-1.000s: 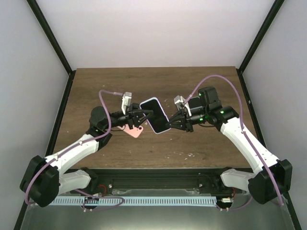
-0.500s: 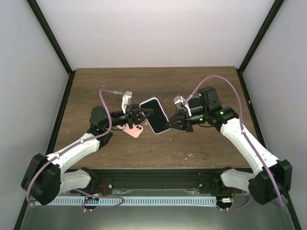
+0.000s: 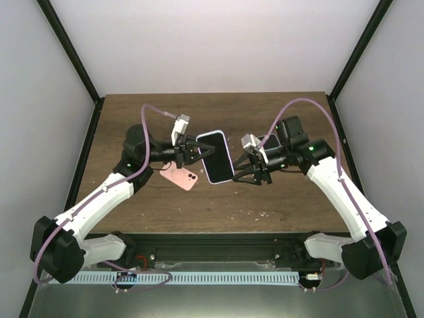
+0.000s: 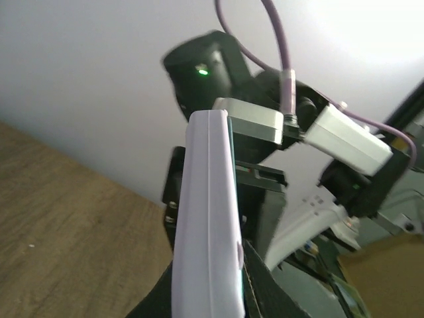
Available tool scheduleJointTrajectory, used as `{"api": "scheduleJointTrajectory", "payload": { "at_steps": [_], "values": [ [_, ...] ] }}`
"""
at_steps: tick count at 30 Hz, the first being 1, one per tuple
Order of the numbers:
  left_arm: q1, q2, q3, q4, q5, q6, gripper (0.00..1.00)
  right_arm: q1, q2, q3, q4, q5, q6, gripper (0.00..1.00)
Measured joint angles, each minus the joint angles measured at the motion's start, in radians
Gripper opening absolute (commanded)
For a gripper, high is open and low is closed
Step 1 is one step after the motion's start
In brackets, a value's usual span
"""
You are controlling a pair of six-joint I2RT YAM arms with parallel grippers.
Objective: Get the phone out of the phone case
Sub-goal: Adjust the phone, then remove the phone case from the phone.
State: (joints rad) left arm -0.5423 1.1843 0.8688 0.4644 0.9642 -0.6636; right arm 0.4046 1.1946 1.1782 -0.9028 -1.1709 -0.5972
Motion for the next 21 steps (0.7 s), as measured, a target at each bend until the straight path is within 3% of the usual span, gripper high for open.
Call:
{"api": "scheduleJointTrajectory", "payload": {
  "at_steps": [5, 10, 21],
  "values": [
    [0.001, 0.013, 0.046, -0.054, 0.11, 0.007, 0.0, 0.01, 0.035, 0.06, -0.168, 0.027, -0.189, 0.39],
    [0.001, 0.044, 0.046, -0.06, 0.175, -0.007, 0.0, 0.024, 0.03, 0.061, -0.228, 0.049, -0.256, 0.36],
    [0.001, 0.054, 0.046, -0.055, 0.219, -0.024, 0.0, 0.047, 0.035, 0.094, -0.265, 0.086, -0.282, 0.64]
  ]
}}
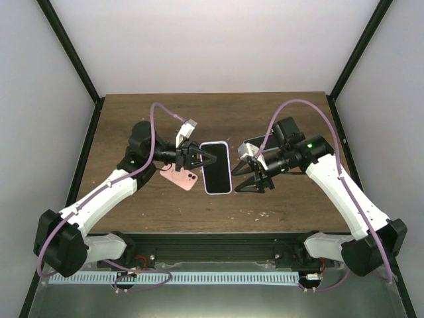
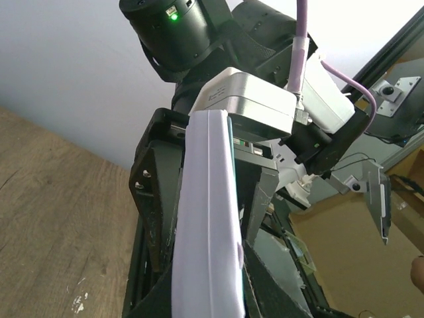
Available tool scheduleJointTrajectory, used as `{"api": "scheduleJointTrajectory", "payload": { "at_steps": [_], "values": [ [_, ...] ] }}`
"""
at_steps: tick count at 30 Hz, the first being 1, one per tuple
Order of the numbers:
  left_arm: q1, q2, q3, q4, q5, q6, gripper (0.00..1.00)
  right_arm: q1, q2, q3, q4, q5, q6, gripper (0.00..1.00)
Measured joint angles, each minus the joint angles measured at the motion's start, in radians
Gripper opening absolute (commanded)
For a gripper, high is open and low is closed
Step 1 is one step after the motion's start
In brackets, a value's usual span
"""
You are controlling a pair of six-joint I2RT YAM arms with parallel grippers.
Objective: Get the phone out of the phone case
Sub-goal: Remove the phone case from the phone.
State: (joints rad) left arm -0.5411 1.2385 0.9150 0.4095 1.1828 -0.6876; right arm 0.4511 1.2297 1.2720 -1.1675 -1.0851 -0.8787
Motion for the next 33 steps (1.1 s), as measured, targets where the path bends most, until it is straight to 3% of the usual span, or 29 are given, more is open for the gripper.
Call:
{"api": "scheduleJointTrajectory", "payload": {
  "at_steps": [2, 5, 12, 21, 33],
  "values": [
    [0.0, 0.0, 0.0, -0.002, -0.002, 0.003, 0.0, 0.01, 0.002, 0.007, -0.003, 0.01, 0.008, 0.71],
    [0.0, 0.0, 0.002, -0.022, -0.016, 0.017, 0.0, 0.035, 0.002, 0.012, 0.002, 0.025, 0.024, 0.72],
    [0.0, 0.005, 0.019, -0.038, -0.025, 0.019, 0.0, 0.134, 0.002, 0.015, 0.019, 0.079, 0.066, 0.5],
    [0.002, 0.027, 0.055, -0.055, 0.006, 0.008, 0.0, 0.14, -0.021, 0.015, 0.067, 0.138, 0.091, 0.23],
    [0.002, 0.065, 0.09, -0.056, 0.057, 0.009, 0.0, 0.157, -0.046, -0.003, 0.084, 0.182, 0.107, 0.2]
  ]
}}
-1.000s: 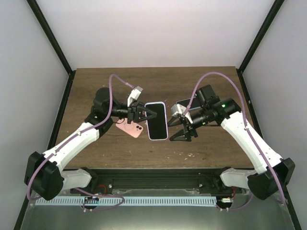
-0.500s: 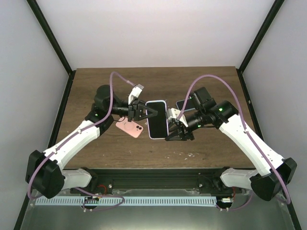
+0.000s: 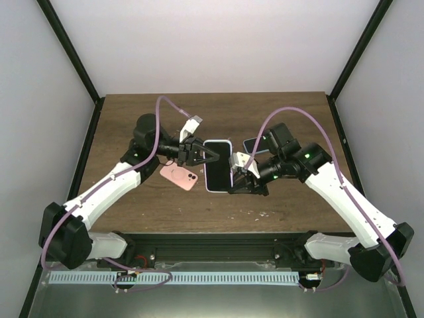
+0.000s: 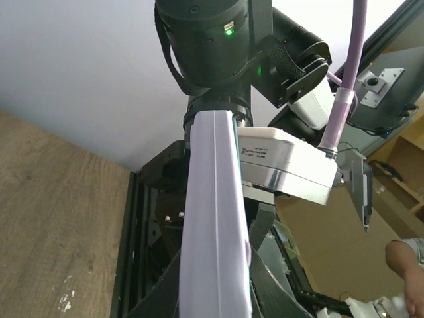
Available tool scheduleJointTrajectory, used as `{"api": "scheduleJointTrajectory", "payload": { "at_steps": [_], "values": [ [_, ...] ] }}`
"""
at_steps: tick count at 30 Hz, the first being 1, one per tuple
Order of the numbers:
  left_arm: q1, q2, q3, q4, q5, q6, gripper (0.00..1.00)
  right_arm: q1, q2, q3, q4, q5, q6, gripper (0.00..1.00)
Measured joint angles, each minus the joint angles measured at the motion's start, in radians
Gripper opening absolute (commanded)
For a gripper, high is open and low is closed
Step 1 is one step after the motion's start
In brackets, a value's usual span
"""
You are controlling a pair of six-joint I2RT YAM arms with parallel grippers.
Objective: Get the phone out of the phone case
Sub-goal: Remove the phone case from the phone.
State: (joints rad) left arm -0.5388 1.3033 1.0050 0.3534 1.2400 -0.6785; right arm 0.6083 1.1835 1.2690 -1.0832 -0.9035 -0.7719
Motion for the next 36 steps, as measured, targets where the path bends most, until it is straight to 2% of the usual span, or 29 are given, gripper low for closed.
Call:
{"api": "scheduleJointTrajectory", "payload": {
  "at_steps": [9, 27, 36],
  "values": [
    [-0.003, 0.034, 0.002, 0.043, 0.033, -0.061, 0.0, 0.02, -0.031, -0.023, 0.029, 0.044, -0.003, 0.25],
    [0.002, 0.043, 0.019, -0.052, 0.018, -0.127, 0.0, 0.031, -0.029, -0.027, 0.041, 0.076, -0.147, 0.27],
    [0.014, 0.048, 0.057, -0.089, 0.003, -0.132, 0.0, 0.033, 0.009, 0.046, 0.013, 0.127, -0.212, 0.27]
  ]
}}
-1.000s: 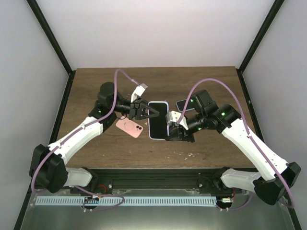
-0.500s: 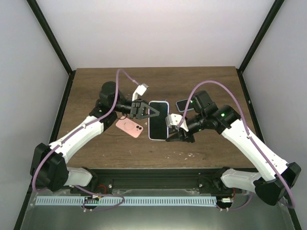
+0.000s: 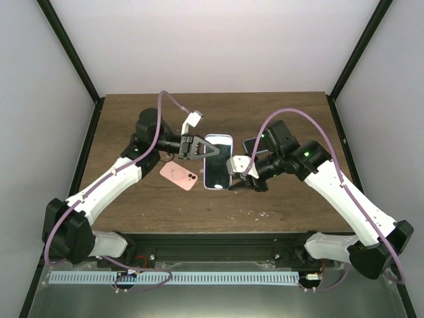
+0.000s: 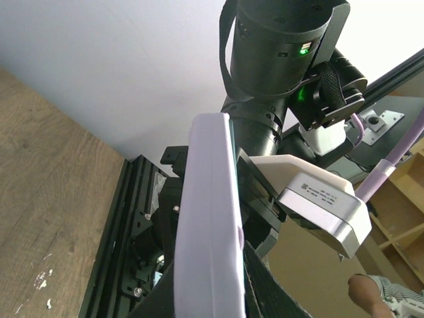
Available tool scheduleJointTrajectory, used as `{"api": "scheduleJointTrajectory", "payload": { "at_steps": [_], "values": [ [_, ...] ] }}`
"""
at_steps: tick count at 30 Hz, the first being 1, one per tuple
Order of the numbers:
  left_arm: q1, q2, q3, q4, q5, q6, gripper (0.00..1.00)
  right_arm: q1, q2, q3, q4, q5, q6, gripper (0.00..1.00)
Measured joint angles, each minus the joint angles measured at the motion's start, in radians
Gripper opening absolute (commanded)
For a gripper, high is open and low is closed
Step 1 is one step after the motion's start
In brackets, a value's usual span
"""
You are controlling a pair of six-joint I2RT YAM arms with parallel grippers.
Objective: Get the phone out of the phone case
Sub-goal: Remove the phone case from the phone.
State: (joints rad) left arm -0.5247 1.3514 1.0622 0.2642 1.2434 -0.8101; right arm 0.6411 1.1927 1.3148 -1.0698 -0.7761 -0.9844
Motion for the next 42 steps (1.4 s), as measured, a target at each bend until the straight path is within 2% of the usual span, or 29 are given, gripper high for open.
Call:
{"api": "scheduleJointTrajectory", "payload": {
  "at_steps": [16, 30, 42],
  "values": [
    [0.002, 0.013, 0.001, -0.002, -0.043, 0.0, 0.0, -0.002, 0.011, -0.037, 0.094, 0.098, 0.021, 0.23],
    [0.029, 0.013, -0.006, 0.024, -0.159, 0.007, 0.0, -0.127, 0.042, -0.096, 0.248, -0.016, 0.296, 0.29],
    [0.019, -0.006, -0.003, 0.007, -0.156, 0.059, 0.0, -0.169, 0.076, -0.127, 0.379, -0.167, 0.584, 0.35]
  ]
}}
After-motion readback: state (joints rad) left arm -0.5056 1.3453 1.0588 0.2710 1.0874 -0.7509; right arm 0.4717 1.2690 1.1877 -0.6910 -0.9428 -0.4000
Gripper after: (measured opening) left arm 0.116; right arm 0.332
